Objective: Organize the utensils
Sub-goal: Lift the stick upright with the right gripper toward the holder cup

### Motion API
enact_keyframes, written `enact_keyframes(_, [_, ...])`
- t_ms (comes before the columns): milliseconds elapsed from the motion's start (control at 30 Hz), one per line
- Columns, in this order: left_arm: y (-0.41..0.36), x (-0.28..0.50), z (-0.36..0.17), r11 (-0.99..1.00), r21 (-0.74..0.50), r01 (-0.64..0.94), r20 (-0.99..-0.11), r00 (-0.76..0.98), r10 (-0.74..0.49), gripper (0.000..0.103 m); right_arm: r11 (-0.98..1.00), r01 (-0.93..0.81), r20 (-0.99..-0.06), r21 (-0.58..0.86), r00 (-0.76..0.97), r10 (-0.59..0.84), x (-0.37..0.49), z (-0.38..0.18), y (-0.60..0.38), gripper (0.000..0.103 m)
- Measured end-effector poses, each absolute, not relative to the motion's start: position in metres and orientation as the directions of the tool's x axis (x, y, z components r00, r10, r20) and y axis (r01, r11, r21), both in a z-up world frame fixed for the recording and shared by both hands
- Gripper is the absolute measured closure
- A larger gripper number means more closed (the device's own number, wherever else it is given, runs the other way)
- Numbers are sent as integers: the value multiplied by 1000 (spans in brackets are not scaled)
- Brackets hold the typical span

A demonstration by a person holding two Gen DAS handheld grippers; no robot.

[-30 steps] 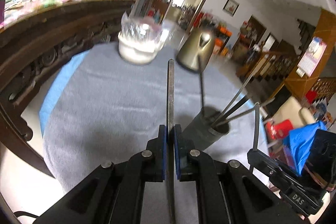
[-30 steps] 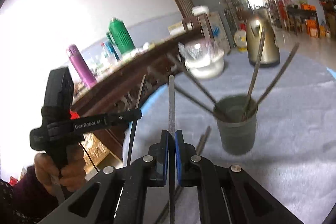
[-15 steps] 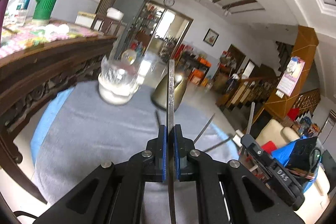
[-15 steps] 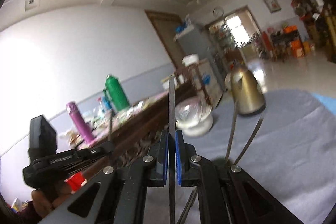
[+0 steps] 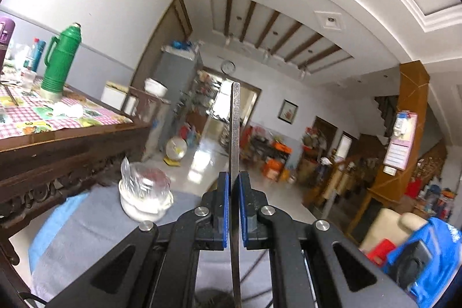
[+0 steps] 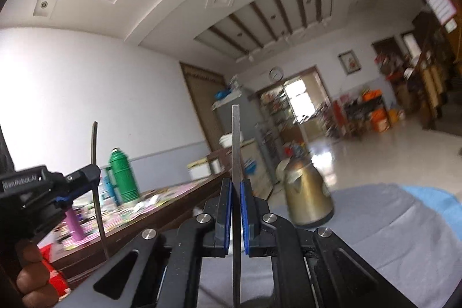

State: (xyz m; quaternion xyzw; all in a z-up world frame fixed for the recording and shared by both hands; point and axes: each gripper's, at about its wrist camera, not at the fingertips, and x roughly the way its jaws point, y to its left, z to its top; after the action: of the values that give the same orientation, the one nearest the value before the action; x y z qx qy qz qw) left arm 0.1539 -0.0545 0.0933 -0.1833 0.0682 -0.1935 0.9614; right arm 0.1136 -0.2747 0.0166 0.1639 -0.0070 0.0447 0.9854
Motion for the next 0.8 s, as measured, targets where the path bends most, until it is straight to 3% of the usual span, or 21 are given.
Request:
enact_keyframes(233, [-82,192,68,881,-402,250,-111,942,-318,96,938,-4,18,347,1000,-3,135,0,-277,96])
enact_keyframes(367, [-95,193,57,911,-355,212,-109,958,-265,96,936,25,9,351,999,-30,146,-5,-277,96])
enact_keyframes(800, [-102,206,35,927,-334,168,-164,959,-233,96,946,56,-21,319,998,-52,163,-12,-262,96])
